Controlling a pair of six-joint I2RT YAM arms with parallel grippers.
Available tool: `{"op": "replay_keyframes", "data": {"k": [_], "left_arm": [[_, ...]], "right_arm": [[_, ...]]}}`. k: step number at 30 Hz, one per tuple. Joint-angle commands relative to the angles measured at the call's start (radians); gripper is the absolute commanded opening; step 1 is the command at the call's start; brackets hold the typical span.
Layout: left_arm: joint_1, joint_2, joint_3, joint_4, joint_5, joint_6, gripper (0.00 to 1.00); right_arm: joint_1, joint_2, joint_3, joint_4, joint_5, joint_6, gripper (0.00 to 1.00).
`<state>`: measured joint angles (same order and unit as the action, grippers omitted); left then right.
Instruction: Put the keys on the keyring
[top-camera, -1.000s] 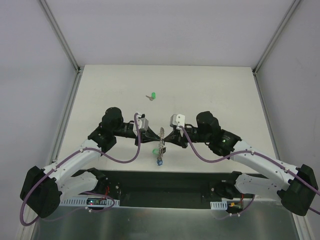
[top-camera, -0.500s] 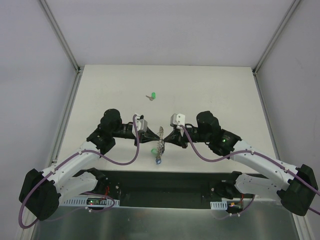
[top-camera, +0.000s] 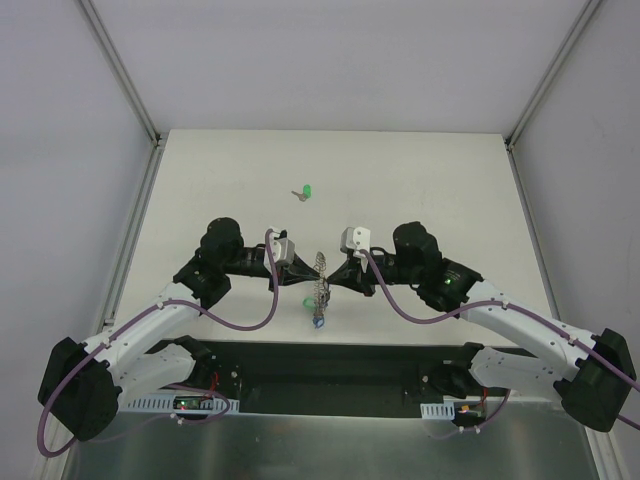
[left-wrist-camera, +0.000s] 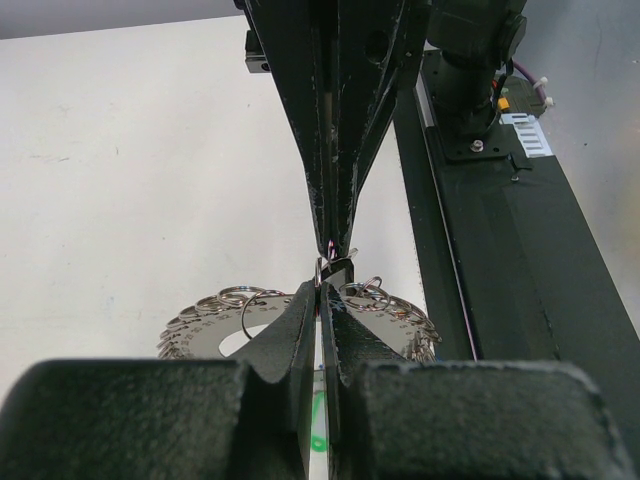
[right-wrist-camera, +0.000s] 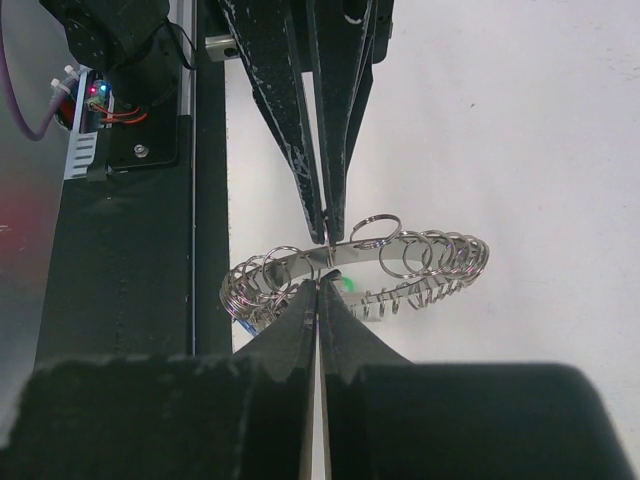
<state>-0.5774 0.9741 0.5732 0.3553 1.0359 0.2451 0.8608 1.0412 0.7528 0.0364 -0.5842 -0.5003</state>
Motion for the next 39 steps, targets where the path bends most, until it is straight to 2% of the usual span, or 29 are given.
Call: {"op": "replay_keyframes", "data": {"k": [1,22,39], "left_arm": [[-0.012,-0.006,0.011,0.074,0.033,0.005,0.00],[-0.012,-0.020,0.007,0.074,-0.002,0.000,0.00],[-0.012,-0.003,0.013,0.074,0.019,-0.007,0.00]], "right_arm": [[-0.005,-0.004,0.020,0.068,-0.025,0.009,0.01],[-0.016,-0.006,0.019,0.056,0.030,0.014,0.01],[-0.013,-0.007,0.017,0.069,-0.002,0.017,0.01]]}}
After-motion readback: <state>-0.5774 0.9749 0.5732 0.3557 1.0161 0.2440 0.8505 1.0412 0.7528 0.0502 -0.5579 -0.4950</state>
